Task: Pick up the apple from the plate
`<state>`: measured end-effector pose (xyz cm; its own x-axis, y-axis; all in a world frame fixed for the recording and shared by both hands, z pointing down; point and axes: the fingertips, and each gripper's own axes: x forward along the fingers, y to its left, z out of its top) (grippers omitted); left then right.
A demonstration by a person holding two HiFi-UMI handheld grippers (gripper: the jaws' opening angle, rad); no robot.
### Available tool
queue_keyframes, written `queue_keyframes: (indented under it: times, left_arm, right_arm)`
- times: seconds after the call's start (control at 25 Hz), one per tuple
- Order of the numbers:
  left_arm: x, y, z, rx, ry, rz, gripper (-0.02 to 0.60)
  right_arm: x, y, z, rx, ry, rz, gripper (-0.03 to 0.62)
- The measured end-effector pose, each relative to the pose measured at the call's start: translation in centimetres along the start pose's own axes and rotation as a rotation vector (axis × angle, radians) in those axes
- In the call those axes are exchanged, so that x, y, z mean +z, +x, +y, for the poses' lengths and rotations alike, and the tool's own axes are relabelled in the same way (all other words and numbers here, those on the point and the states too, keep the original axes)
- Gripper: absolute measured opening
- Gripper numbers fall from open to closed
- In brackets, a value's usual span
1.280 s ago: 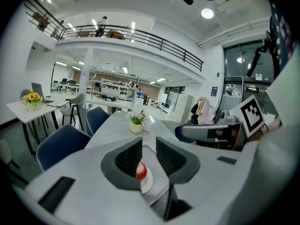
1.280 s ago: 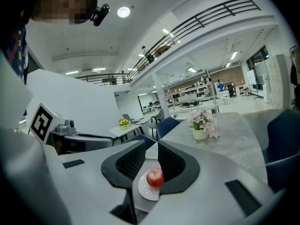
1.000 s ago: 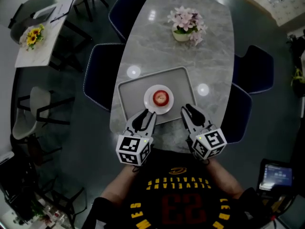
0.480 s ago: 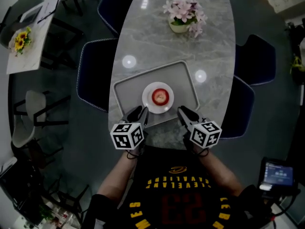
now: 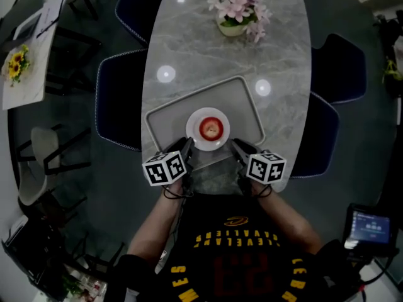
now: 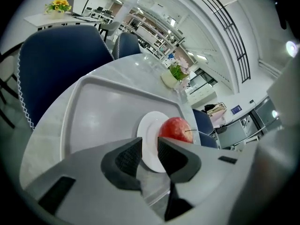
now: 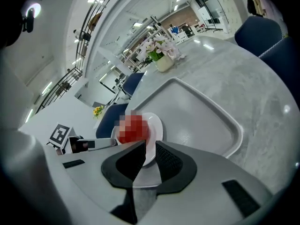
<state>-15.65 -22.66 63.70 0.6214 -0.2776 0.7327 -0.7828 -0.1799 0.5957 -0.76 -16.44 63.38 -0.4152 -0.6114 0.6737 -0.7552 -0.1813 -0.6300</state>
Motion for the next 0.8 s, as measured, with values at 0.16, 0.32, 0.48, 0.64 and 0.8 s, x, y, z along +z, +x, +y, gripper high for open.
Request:
queue_keyframes:
  times: [0.16,0.32,0.48,0.64,0.8]
  left_arm:
    - [0.2,0.8,0.4,-0.014,-0.032,0.015,0.101]
    - [0.1,0.9,1.0,-0.011,-0.070,0.033,0.101]
    - [-0.3,0.9,1.0,-0.027,-0.095,0.058,0.102]
    - [-0.5,1.0,0.9,-0.040,-0.113,0.080,0.102]
    - [-0.4,0.9,0.9,-0.043,-0.115,0.095,0.101]
  right_arm:
    - [0.3,0.9,-0.7,-0.036,0.038,0.010,0.067]
    - [0.5,1.3,-1.0,-0.072,0.060,0.030,0.067]
    - [0.5,1.6,-0.8,-0.086,0.070,0.058,0.067]
    - [0.0,2.0,-0.4,-0.095,0.083,0.083,0.067]
    - [-0.5,2.2,-0.1,-0.107,0.090,0.107,0.067]
